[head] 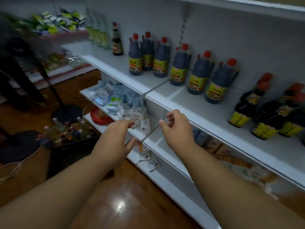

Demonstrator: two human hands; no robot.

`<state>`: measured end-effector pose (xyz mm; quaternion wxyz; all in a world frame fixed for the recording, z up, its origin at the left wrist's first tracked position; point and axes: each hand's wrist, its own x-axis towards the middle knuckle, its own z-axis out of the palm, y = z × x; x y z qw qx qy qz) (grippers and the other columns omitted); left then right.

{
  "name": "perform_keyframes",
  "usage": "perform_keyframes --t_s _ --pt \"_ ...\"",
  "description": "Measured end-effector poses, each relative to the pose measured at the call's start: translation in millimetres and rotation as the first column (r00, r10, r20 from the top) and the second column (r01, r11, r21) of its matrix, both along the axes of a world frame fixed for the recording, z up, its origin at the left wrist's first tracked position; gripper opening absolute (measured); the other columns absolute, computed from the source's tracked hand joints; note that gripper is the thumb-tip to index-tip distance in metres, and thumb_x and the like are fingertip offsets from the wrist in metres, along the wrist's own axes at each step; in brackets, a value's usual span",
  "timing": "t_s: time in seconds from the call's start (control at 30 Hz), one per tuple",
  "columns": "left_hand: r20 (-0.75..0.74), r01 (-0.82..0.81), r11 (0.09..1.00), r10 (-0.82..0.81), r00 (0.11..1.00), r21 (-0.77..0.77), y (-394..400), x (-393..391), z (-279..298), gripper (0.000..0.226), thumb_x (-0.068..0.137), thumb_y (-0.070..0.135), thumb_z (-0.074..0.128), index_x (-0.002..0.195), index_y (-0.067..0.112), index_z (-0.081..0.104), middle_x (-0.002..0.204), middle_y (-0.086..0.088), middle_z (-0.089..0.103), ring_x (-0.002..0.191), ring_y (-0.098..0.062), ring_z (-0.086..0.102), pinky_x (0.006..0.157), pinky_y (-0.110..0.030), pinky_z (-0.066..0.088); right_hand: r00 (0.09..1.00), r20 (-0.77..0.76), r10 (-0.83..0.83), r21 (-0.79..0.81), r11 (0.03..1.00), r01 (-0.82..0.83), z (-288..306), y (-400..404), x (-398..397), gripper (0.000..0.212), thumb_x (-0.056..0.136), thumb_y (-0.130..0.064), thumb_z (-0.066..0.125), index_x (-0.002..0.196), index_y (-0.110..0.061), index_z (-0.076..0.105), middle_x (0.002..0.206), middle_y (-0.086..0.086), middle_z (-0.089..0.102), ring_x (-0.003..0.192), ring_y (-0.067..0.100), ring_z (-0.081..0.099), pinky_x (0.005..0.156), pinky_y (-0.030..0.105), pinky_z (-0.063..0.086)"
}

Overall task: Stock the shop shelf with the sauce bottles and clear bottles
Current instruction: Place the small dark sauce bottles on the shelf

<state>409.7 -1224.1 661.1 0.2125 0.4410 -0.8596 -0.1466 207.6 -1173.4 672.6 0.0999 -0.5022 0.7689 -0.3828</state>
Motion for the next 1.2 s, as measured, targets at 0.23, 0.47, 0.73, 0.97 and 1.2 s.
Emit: perform_keyframes --t_s 0.23,0.47,0.73,0.97,1.2 --pt "0.074 -0.284 0.957 0.280 0.957 0.051 -48 183 -8 0.048 0.090 0.035 0.065 0.134 0.026 0.048 0.124 0.009 0.054 0.117 -0.012 0.049 0.097 -0.028 0.044 0.967 0.025 0.252 0.066 0.965 -0.253 -5 -91 157 0.022 0.086 -0.035 0.068 0.097 -0.029 0.050 0.102 -0.004 0.050 0.090 0.016 0.056 0.078 0.033 0.049" --pt "0.105 -0.459 0.879 0.448 0.888 0.126 -112 267 -46 0.047 0.088 0.035 0.066 0.132 0.028 0.050 0.120 0.010 0.057 0.114 -0.011 0.051 0.092 -0.026 0.044 0.889 0.036 0.456 0.161 0.875 -0.456 -46 -195 252 0.033 0.088 -0.037 0.067 0.115 -0.025 0.053 0.109 -0.004 0.047 0.095 0.014 0.054 0.082 0.031 0.047" --pt "0.224 -0.627 0.767 0.593 0.774 0.136 -187 382 -48 0.045 0.088 0.035 0.065 0.129 0.028 0.051 0.122 0.007 0.056 0.115 -0.015 0.052 0.097 -0.032 0.047 0.725 0.043 0.688 0.272 0.690 -0.671 -62 -321 372 0.038 0.090 -0.037 0.066 0.123 -0.025 0.053 0.118 -0.001 0.047 0.099 0.019 0.057 0.077 0.028 0.044" --pt "0.235 -0.612 0.768 0.570 0.788 0.189 -283 504 -95 0.047 0.084 0.034 0.068 0.128 0.025 0.054 0.120 0.004 0.059 0.113 -0.019 0.055 0.096 -0.036 0.048 0.722 -0.011 0.692 0.370 0.673 -0.640 -95 -415 497 0.040 0.089 -0.037 0.066 0.124 -0.025 0.053 0.120 0.002 0.048 0.102 0.023 0.056 0.077 0.028 0.041" --pt "0.273 -0.456 0.846 0.386 0.881 0.276 -396 588 -112 0.047 0.086 0.034 0.066 0.130 0.026 0.051 0.119 0.004 0.058 0.112 -0.019 0.054 0.090 -0.032 0.045 0.860 0.022 0.510 0.470 0.754 -0.459 -103 -476 565 0.042 0.087 -0.036 0.069 0.123 -0.025 0.052 0.118 -0.001 0.045 0.099 0.016 0.053 0.077 0.026 0.038"
